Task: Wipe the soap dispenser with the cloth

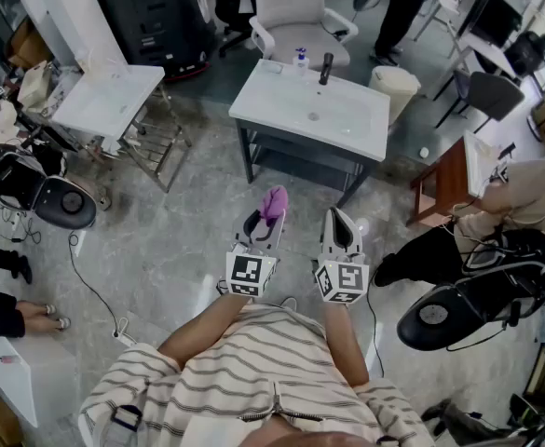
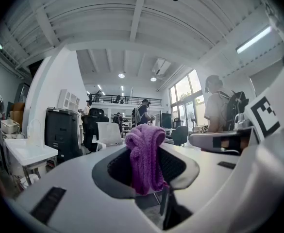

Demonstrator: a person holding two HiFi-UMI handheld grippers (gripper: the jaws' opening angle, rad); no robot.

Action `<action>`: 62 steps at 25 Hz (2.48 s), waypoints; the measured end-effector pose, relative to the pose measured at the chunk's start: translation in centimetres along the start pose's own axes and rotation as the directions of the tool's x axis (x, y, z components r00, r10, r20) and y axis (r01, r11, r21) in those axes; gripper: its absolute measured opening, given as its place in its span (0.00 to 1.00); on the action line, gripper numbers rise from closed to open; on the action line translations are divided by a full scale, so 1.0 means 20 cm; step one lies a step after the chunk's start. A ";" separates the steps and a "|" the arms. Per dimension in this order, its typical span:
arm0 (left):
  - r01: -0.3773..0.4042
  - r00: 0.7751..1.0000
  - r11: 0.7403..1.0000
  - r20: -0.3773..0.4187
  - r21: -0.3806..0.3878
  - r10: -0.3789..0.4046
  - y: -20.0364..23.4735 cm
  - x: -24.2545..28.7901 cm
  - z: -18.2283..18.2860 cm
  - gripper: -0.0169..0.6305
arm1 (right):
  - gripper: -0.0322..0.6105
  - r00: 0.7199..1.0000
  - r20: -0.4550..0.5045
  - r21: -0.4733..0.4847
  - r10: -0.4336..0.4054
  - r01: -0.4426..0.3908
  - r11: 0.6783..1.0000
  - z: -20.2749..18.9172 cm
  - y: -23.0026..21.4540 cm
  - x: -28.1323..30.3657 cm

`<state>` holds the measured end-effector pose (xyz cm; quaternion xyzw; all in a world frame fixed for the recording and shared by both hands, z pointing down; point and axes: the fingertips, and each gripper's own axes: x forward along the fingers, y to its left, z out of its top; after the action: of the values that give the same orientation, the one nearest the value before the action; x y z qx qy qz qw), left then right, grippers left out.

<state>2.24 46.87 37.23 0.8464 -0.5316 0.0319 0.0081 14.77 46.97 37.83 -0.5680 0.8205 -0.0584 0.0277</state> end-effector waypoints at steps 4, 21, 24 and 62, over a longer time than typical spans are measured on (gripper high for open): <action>-0.008 1.000 1.000 -0.007 0.000 0.008 -0.04 0.01 0.00 0.23 | 0.06 1.000 0.001 0.007 0.013 -0.013 1.000 0.01 -0.02 0.00; -0.048 0.998 0.999 -0.031 0.002 0.048 -0.21 0.14 -0.11 0.23 | 0.06 0.995 0.013 0.023 0.096 -0.096 0.995 -0.02 -0.19 0.05; -0.055 0.998 0.999 -0.035 -0.002 0.055 -0.17 0.24 -0.15 0.23 | 0.06 0.995 0.006 0.022 0.099 -0.100 0.995 -0.06 -0.23 0.15; 0.101 0.992 0.993 -0.069 -0.061 -0.105 1.57 2.31 -0.18 0.23 | 0.06 0.998 -0.055 0.011 -0.004 0.005 1.000 -0.07 -0.48 2.77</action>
<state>-6.17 -8.11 43.14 0.8704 -0.4872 0.0468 0.0533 3.90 -8.04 41.63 -0.5679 0.8193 -0.0786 0.0079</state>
